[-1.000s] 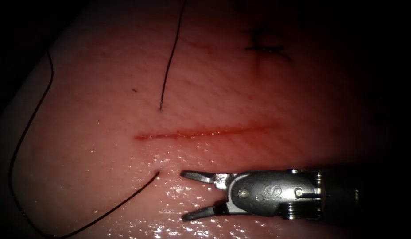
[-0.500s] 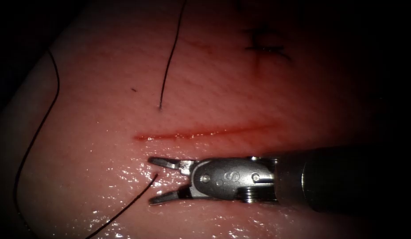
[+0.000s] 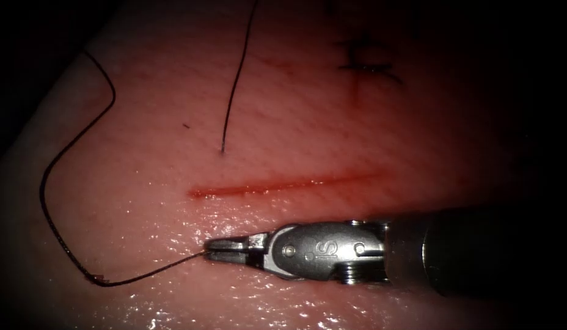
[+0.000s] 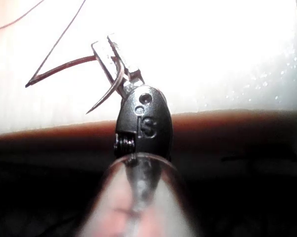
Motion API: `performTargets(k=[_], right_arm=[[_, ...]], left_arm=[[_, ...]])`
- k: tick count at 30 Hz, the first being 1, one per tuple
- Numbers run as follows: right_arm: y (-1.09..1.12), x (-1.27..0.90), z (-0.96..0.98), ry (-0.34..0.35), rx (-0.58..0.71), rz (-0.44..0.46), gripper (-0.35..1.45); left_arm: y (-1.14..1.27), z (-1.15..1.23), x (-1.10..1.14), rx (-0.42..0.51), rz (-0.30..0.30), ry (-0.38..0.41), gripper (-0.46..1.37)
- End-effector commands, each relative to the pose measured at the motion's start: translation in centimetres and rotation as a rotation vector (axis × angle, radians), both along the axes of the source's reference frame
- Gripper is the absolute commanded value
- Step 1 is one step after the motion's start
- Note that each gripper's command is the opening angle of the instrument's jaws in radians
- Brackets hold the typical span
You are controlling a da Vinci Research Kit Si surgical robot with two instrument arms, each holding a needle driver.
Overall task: Wound Closure
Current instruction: Pull suture through wound
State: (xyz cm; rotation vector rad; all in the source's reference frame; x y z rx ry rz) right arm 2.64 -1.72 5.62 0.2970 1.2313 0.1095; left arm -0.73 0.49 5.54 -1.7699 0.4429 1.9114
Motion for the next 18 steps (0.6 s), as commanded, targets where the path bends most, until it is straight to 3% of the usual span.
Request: performTargets(k=[1, 9, 18], right_arm=[[-0.07, 0.01, -0.06, -0.014, 0.002, -0.033, -0.35], [-0.66, 0.1, -0.52, -0.024, 0.008, -0.16, -0.35], [-1.03, 0.28, -0.84, -0.016, 0.018, -0.202, -0.35]], left_arm=[[0.0, 0.0, -0.02, 0.0, 0.011, -0.002, -0.35], [-0.01, 0.04, -0.15, 0.016, 0.021, -0.014, -0.35], [-0.13, 0.16, -0.21, 0.033, 0.019, -0.021, -0.35]])
